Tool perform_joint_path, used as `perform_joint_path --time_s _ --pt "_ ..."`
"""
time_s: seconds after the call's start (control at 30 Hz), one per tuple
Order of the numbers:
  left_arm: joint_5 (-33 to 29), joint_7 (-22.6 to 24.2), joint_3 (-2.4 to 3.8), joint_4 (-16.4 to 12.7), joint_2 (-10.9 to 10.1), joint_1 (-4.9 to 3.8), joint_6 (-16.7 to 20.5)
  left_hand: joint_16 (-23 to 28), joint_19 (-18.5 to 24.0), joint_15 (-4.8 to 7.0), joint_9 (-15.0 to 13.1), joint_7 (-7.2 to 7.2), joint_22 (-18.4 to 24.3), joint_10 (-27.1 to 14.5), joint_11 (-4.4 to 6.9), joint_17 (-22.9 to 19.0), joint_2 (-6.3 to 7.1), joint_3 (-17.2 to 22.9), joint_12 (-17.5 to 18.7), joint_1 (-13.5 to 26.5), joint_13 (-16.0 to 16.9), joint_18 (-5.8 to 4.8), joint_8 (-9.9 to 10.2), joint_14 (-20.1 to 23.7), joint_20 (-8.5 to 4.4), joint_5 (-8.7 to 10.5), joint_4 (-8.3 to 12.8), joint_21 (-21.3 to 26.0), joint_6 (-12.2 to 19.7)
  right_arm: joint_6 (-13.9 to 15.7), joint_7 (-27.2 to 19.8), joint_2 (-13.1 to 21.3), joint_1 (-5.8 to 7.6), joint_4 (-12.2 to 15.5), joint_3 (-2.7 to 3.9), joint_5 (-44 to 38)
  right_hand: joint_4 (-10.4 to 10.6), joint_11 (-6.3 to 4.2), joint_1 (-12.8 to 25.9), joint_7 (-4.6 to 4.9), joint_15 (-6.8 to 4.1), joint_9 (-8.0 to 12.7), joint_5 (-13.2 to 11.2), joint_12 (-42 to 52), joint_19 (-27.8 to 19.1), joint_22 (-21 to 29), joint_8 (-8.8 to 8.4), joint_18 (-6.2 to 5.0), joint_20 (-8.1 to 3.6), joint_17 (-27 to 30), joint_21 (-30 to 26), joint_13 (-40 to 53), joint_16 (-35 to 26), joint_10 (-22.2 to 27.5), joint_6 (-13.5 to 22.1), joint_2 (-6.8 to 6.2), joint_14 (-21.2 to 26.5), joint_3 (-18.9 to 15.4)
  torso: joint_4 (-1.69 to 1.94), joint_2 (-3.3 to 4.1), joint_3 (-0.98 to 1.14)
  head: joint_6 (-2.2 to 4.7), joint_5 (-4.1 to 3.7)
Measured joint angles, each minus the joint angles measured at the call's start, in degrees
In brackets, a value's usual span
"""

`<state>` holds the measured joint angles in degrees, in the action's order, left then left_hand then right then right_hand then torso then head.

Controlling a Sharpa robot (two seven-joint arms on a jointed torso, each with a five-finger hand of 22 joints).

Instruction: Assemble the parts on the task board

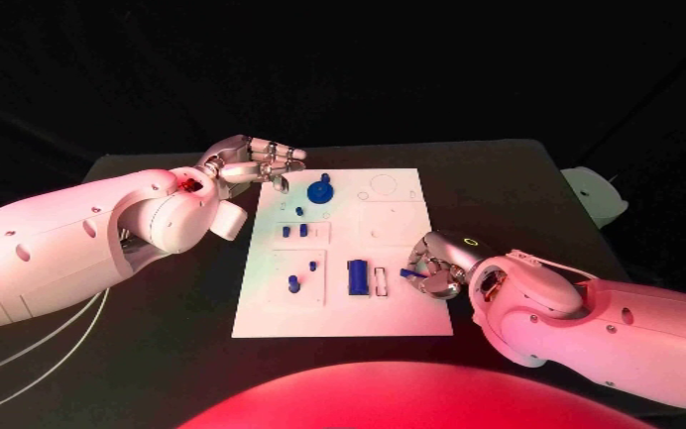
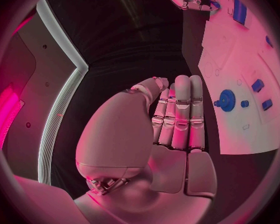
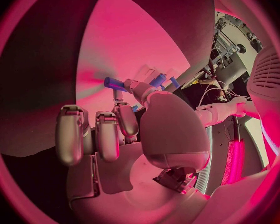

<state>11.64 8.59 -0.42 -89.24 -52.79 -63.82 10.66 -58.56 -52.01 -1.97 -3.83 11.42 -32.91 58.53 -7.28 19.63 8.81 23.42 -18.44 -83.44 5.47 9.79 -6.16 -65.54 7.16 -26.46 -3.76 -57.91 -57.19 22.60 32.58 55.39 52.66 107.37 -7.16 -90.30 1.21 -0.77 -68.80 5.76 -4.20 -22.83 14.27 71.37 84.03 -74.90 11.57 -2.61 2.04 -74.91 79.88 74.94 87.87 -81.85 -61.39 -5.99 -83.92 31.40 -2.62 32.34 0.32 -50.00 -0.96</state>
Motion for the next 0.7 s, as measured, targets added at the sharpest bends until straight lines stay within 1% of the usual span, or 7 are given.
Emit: perform_joint_path --time_s 0.03,0.17,0.37,0.47,0.53,0.57,0.7 --pt "0.0 0.0 0.00 0.0 0.0 0.00 0.0 0.0 0.0 0.00 0.0 0.00 0.0 0.0 0.00 0.0 0.00 0.0 0.0 0.0 0.0 0.00 0.0 0.0 0.00 0.00 0.0 0.0 0.0 0.3 0.0 -0.3 0.08 0.1 0.04 0.2 0.0 0.00 0.1 0.00 0.00 0.0 -0.1 0.0 0.0 0.0 1.34 0.00 0.00 0.0 0.0 0.0 0.0 0.0 0.0 -0.06 0.0 -0.4 0.03 0.02 -0.01 0.00 -0.02" --pt "0.0 -0.1 0.00 -0.2 0.1 0.00 -0.1 0.0 0.0 0.00 0.0 0.00 0.0 0.0 0.00 0.0 0.00 0.0 0.0 0.0 0.0 0.00 0.0 0.0 0.00 0.00 0.0 0.0 0.0 1.4 0.2 -1.6 0.19 0.1 0.07 0.9 0.3 0.00 0.3 0.00 0.00 0.0 -0.4 0.0 0.0 0.0 2.42 0.00 0.00 0.0 0.0 0.0 0.0 0.0 0.0 -0.16 0.0 -1.2 0.07 0.04 -0.01 0.00 -0.03" --pt "0.0 -0.2 0.00 -0.5 0.1 0.00 -0.3 0.0 0.0 0.00 0.0 0.00 0.0 0.0 0.00 0.0 0.00 0.0 0.0 0.0 0.0 0.00 0.0 0.0 0.00 0.00 0.0 0.0 0.0 2.1 0.4 -3.4 0.24 -0.7 0.04 2.3 1.1 -0.21 1.6 -0.04 0.00 -0.1 -0.4 0.3 0.0 0.0 2.63 0.00 0.00 0.0 0.0 0.0 0.0 -0.2 0.0 -0.05 0.0 -2.6 0.07 0.05 -0.05 0.00 0.02" --pt "0.0 -0.2 0.00 -0.6 0.1 0.00 -0.3 0.0 0.0 -0.01 0.0 0.00 0.0 0.0 0.00 0.0 0.00 0.0 0.0 0.0 0.0 0.00 0.0 0.0 0.00 0.00 0.0 0.0 0.0 2.1 0.5 -4.1 0.23 -1.2 0.04 2.8 1.5 -0.21 2.4 -0.05 0.00 -3.0 -0.1 0.5 0.0 0.0 3.03 0.00 0.00 0.0 0.0 0.0 0.0 -0.2 0.0 0.00 0.0 -3.5 0.04 0.05 -0.03 0.00 0.08" --pt "0.0 -0.2 0.00 -0.6 0.1 0.00 -0.3 0.0 0.0 -0.07 0.0 0.00 0.0 0.0 0.01 0.0 0.00 0.0 0.0 0.0 0.0 0.00 0.0 0.1 0.00 0.00 0.0 0.0 0.0 2.1 0.5 -4.4 0.23 -1.5 0.04 3.0 1.8 -0.34 2.6 -0.05 0.00 -3.4 0.5 0.7 0.0 0.0 3.08 0.00 0.00 0.0 0.0 0.0 0.0 -0.3 -0.1 0.10 0.0 -4.0 0.02 0.05 -0.03 0.00 0.09" --pt "0.0 -0.2 0.00 -0.7 0.1 0.00 -0.4 0.0 0.0 -0.07 0.0 0.00 0.0 0.0 0.01 0.0 0.00 0.0 0.0 0.0 0.0 0.00 0.0 0.1 0.00 0.00 0.0 0.0 0.0 2.1 0.6 -4.7 0.22 -1.9 0.04 3.3 2.2 -0.42 3.1 -0.37 0.00 -3.4 1.0 0.9 0.0 0.0 3.09 0.00 0.00 0.0 0.0 0.0 0.0 -0.4 -0.4 0.10 0.0 -4.6 0.01 0.04 -0.03 0.00 0.09" --pt "0.0 -0.3 0.00 -0.7 0.1 0.00 -0.4 0.0 0.0 -0.08 0.0 0.00 0.0 0.0 0.01 0.0 0.00 0.0 0.0 0.0 0.0 0.00 0.0 0.1 0.00 0.00 0.0 0.0 0.0 2.0 0.7 -5.4 0.21 -2.6 0.03 3.7 3.0 -0.72 4.0 -0.66 -0.03 -4.0 1.1 1.8 0.0 0.0 3.55 0.00 0.00 0.0 0.0 0.0 0.2 -0.7 -0.7 0.32 0.0 -5.9 0.02 0.04 -0.02 0.00 0.12"
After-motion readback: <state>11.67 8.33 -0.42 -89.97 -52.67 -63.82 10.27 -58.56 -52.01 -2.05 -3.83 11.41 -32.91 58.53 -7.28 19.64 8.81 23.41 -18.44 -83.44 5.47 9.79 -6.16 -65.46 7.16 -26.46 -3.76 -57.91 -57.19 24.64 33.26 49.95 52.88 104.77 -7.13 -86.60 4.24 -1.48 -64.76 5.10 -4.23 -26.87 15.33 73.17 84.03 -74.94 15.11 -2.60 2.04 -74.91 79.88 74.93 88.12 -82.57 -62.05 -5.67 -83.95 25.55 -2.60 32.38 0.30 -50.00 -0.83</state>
